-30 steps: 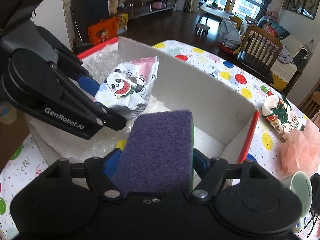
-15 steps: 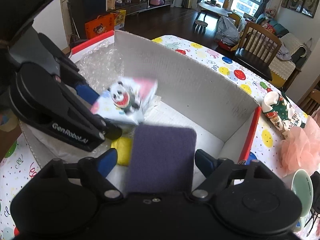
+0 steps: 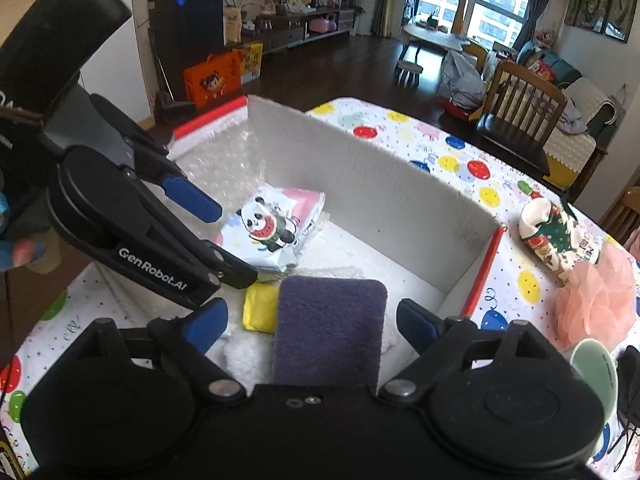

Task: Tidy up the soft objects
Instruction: 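Lower both items into the shoebox and open both tools, then withdraw both tools toward the pink bath puff and clear plastic bag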

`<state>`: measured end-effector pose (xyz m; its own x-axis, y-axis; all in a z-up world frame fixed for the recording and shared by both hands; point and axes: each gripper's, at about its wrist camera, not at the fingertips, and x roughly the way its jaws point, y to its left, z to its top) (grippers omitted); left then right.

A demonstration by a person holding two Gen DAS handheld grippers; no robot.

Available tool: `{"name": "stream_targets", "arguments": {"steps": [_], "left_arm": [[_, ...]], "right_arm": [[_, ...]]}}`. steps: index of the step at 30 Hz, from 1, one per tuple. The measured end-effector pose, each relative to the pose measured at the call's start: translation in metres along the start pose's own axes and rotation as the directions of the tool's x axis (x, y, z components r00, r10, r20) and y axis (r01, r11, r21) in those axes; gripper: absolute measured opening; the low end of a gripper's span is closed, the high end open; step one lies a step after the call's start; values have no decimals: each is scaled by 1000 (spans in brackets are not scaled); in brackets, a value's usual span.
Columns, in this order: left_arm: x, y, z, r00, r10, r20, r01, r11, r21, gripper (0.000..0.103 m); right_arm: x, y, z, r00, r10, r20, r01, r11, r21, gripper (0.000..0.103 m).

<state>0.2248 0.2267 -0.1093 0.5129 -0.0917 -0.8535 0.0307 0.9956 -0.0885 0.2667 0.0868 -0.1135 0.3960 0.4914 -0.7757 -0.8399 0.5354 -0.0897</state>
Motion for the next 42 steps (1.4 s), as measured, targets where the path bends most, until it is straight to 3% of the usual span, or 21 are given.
{"name": "stream_targets", "arguments": {"steps": [11, 20, 22, 29, 39, 42], "left_arm": [[-49, -35, 7, 990, -14, 144, 12, 1000, 20, 63], [-67, -85, 20, 976, -58, 212, 48, 998, 51, 72], [-69, -99, 22, 973, -66, 223, 54, 997, 61, 78], [-65, -148, 35, 961, -107, 253, 93, 994, 65, 82], [-40, -207, 63, 949, -135, 285, 131, 991, 33, 87], [-31, -220, 73, 945, -127, 301, 125, 992, 26, 98]], "right_arm": [[-56, -22, -2, 991, 21, 130, -34, 994, 100, 92], [-106, -59, -19, 976, -1, 216, -40, 982, 184, 96], [-116, -70, -25, 972, -6, 234, -43, 978, 204, 98], [-148, -107, -55, 959, -64, 277, -13, 964, 267, 102], [-176, -171, -107, 949, -172, 264, 65, 927, 369, 102], [-181, -191, -123, 947, -206, 248, 92, 910, 404, 103]]}}
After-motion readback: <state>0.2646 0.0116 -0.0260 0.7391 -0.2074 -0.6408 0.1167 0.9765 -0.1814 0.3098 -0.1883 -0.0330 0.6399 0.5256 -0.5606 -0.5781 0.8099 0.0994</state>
